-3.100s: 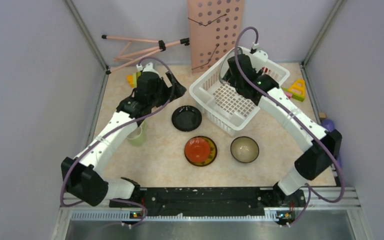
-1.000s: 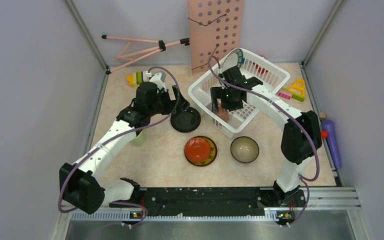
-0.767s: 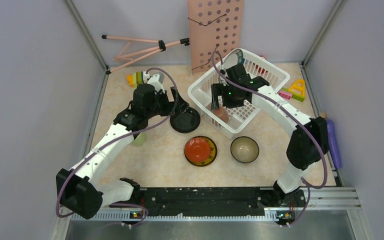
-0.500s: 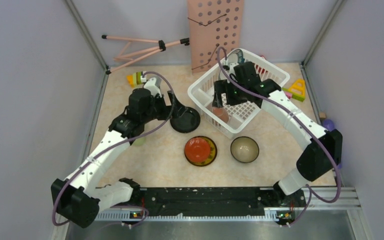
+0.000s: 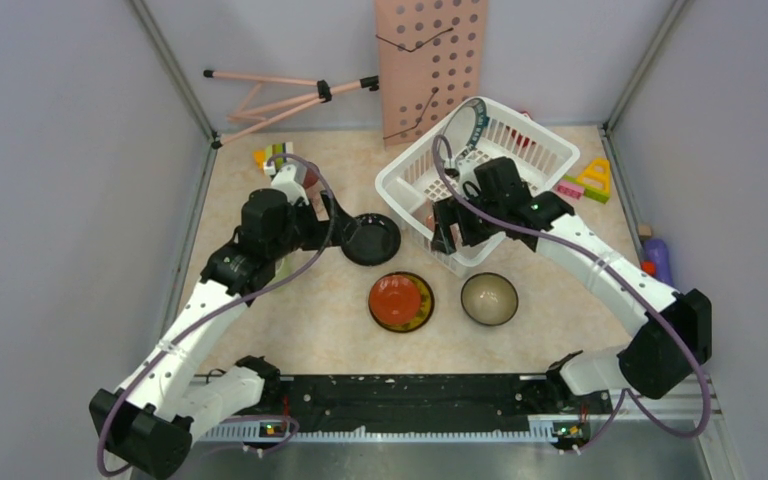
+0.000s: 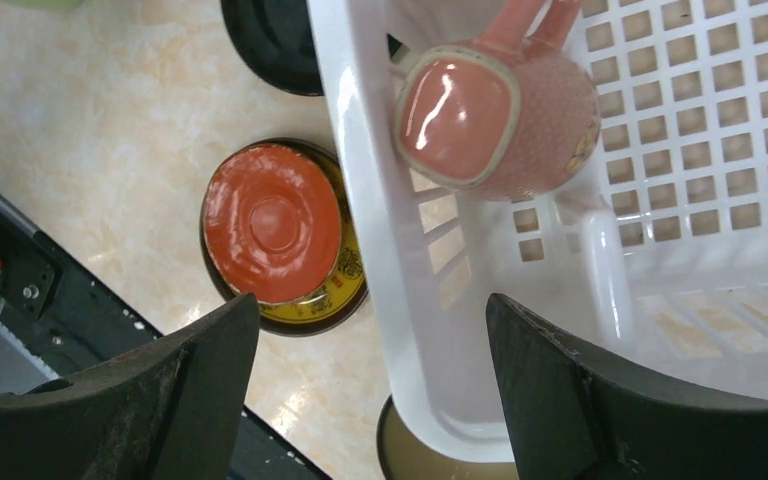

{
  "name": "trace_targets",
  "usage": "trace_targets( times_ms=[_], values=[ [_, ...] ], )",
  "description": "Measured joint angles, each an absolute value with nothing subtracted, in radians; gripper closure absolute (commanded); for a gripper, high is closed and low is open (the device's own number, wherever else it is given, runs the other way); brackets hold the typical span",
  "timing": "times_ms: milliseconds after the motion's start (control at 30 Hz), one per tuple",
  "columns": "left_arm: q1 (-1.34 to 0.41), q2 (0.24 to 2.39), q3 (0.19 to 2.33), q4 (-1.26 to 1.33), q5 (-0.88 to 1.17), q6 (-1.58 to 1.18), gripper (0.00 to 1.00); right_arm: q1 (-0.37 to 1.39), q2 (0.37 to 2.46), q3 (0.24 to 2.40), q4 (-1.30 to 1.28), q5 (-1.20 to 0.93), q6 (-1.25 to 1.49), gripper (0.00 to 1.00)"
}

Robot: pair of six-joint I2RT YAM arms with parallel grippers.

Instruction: Load the mixed dishes into the dish rack

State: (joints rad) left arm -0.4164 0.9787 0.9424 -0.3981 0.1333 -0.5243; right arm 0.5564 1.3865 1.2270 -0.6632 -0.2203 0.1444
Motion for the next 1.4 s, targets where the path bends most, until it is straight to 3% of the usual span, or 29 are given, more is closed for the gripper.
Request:
trace_targets(
  times_ms=[333,500,767,967,1067,1267,1400],
  values=[
    [-0.385,0.967,0.93,-0.413,0.111,-0.532,0.03,0.62,1.356,1.161,-0.65,-0.264,0.141,0.19],
    [-0.379,0.963,0.924,-0.415,0.111,-0.542,0.03,0.627,1.365,1.159,-0.631,-0.263,0.141,0.24],
    [-0.373,0.939,0.898,-0.424,0.111,-0.559,0.03,0.659,1.409,1.159,-0.588,-0.253,0.157,0.42],
    [-0.368,0.929,0.894,-0.428,0.107,-0.566,0.03,0.7,1.448,1.167,-0.538,-0.284,0.198,0.42],
    [-0.368,0.929,0.892,-0.429,0.107,-0.567,0.03,0.727,1.486,1.196,-0.527,-0.302,0.214,0.41],
    [-0.368,0.924,0.88,-0.434,0.107,-0.559,0.03,0.764,1.52,1.231,-0.505,-0.314,0.248,0.2],
    [-0.368,0.924,0.874,-0.435,0.108,-0.542,0.04,0.765,1.497,1.233,-0.509,-0.26,0.259,0.14]
  ],
)
